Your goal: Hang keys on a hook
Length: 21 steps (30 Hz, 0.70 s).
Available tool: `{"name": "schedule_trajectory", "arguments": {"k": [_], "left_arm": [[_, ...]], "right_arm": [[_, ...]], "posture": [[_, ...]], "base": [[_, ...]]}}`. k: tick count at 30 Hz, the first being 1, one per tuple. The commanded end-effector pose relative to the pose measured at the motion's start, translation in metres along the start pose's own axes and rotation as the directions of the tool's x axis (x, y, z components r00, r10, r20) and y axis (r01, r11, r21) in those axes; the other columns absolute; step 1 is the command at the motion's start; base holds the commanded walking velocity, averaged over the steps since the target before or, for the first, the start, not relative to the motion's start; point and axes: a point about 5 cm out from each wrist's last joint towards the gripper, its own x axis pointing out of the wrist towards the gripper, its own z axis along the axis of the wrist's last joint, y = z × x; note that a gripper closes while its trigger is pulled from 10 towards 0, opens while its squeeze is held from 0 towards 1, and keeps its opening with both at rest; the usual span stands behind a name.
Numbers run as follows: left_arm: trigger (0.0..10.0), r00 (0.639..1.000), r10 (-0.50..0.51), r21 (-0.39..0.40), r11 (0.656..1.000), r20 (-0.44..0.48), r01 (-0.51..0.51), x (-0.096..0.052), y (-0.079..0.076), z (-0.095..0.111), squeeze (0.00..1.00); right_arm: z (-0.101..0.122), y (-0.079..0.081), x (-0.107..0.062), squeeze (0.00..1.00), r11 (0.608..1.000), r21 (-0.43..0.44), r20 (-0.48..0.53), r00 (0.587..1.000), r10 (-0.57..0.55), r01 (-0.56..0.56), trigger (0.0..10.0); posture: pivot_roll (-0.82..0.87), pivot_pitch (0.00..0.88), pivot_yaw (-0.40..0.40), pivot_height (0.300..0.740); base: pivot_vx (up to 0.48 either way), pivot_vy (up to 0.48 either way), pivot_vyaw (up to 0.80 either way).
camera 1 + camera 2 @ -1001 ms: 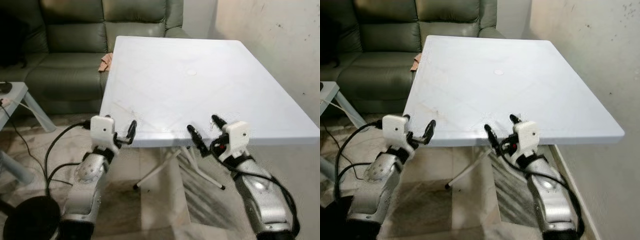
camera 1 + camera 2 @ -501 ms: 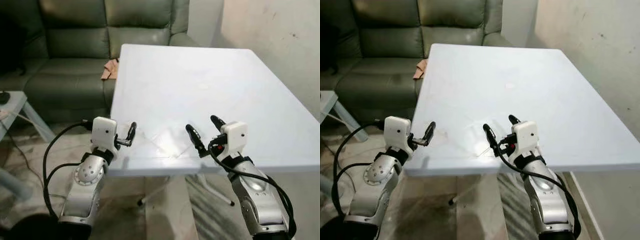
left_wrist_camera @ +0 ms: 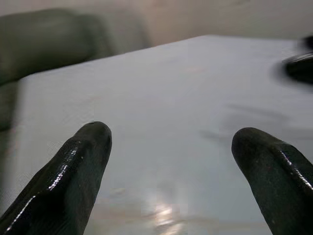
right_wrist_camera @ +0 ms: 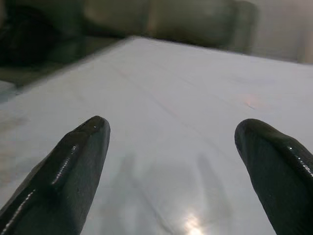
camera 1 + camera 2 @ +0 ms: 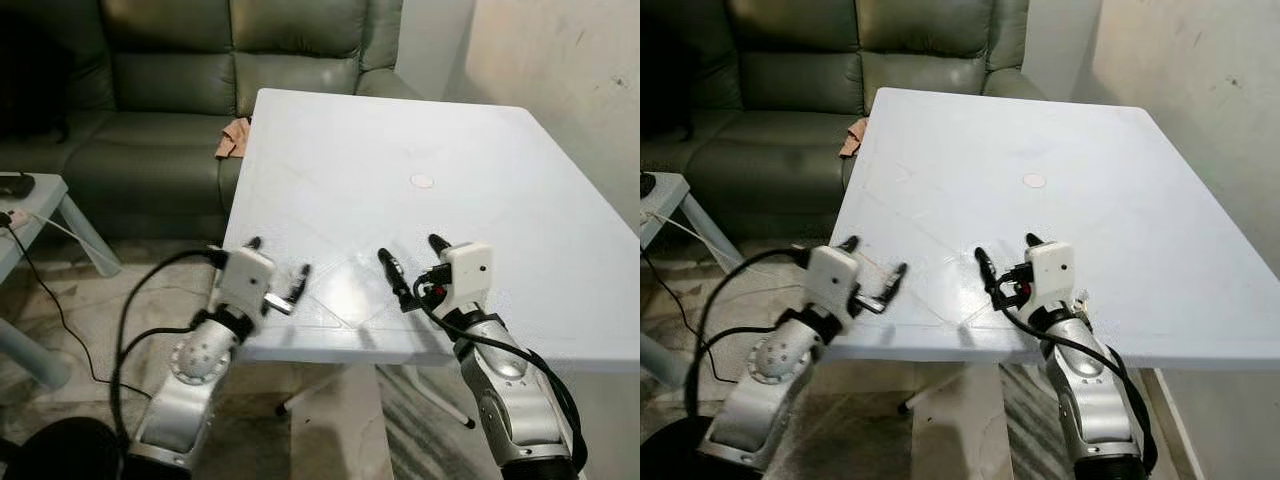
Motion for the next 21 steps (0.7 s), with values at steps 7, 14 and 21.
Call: {"name": "schedule_trajectory", "arguments": {"k": [7,14,21], "left_arm": [[10.0,0.993,-0.115,-0.003,0.993,-0.001,0.115,-0.004,-0.026,-0.001,0.00],[10.0,0.992,-0.125,-0.017,0.992,-0.005,0.125,-0.007,-0.030,-0.001,0.00],[10.0,0.991,-0.128,-0.019,0.992,-0.023,0.128,-0.010,-0.034,-0.004,0.00]], "right_arm": [[-0.010,-0.024,-0.003,0.00,0.973,-0.052,-0.091,0.970,-0.227,0.223,10.0],[-0.019,-0.030,-0.007,0.00,0.951,-0.056,-0.159,0.938,-0.308,0.303,10.0],[-0.035,-0.034,-0.021,0.00,0.977,-0.050,-0.222,0.951,-0.215,0.209,10.0]], "posture": [[-0.03,0.106,-0.045,0.740],[-0.03,0.117,-0.051,0.740],[-0.03,0.124,-0.057,0.740]], "base": [[0.000,0.000,0.00],[0.000,0.000,0.00],[0.000,0.000,0.00]]}}
